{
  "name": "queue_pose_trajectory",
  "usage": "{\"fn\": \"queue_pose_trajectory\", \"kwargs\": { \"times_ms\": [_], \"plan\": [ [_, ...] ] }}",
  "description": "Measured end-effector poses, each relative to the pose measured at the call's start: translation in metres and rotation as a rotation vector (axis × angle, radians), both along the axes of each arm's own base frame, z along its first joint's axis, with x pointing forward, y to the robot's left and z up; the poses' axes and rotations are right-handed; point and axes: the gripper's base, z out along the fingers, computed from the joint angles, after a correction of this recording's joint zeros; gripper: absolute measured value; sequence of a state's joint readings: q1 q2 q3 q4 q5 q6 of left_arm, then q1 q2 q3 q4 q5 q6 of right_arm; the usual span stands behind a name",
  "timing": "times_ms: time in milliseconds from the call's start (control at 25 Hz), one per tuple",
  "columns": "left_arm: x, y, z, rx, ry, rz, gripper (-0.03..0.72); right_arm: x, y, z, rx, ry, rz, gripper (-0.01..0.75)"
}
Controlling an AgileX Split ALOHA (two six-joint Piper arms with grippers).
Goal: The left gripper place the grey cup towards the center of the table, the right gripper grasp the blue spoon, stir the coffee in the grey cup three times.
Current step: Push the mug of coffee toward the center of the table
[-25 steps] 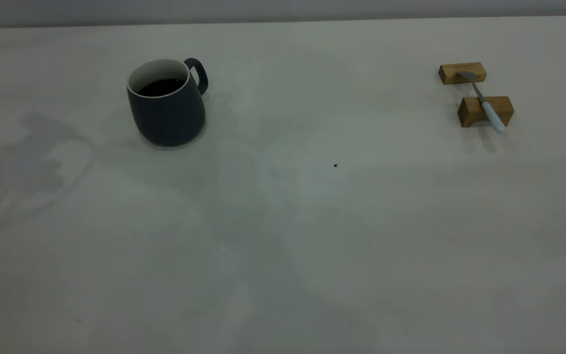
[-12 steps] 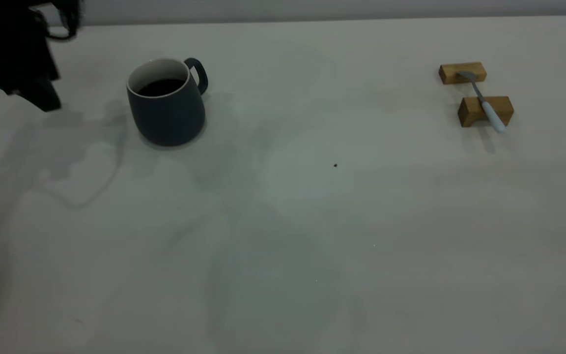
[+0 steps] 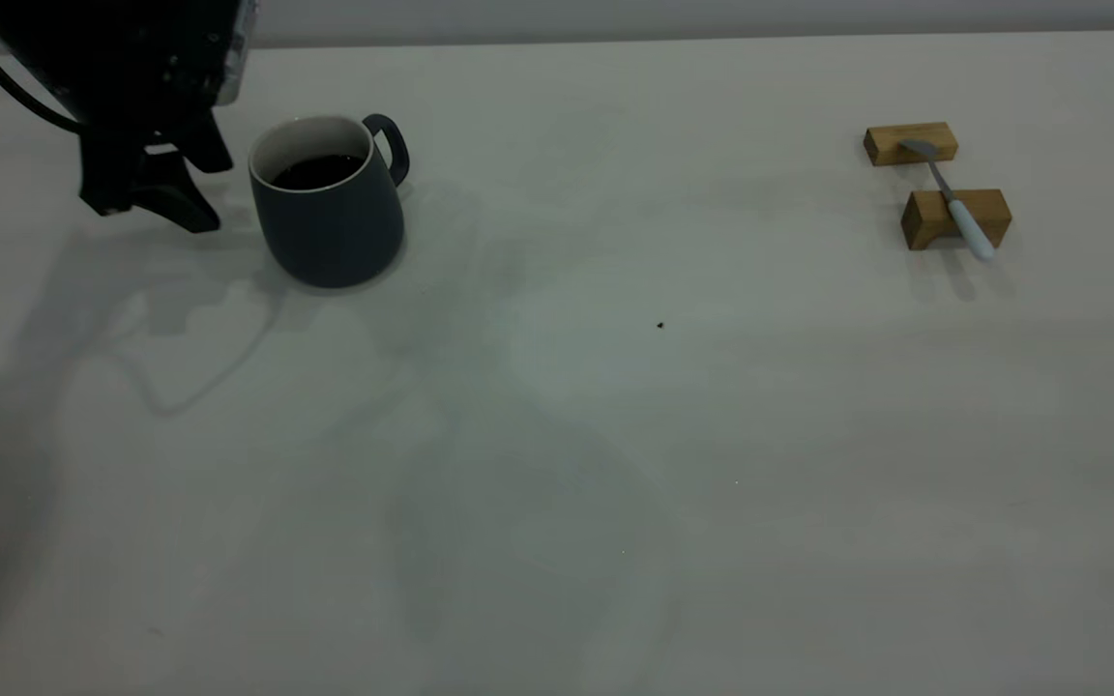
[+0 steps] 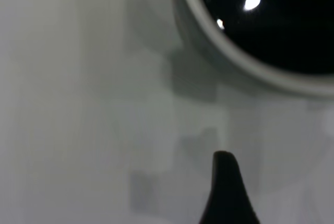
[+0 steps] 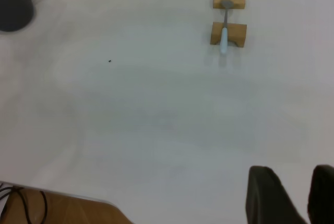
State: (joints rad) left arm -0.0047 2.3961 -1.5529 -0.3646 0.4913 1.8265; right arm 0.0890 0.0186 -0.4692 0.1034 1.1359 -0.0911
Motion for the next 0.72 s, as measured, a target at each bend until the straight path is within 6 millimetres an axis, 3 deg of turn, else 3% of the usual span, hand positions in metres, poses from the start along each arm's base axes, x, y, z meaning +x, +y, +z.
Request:
{"fn": "queue_pose_trajectory", "kwargs": {
  "times_ms": [320, 720],
  "plan": [
    [0.000, -0.031, -0.005, -0.049, -0.007, -0.075, 0.585, 0.000, 0.000, 0.000, 0.001, 0.000, 0.000, 0.237],
    [-0.008, -0.100, -0.003, -0.120, -0.031, -0.136, 0.585, 0.000, 0.000, 0.000, 0.001, 0.000, 0.000, 0.237]
  ]
}}
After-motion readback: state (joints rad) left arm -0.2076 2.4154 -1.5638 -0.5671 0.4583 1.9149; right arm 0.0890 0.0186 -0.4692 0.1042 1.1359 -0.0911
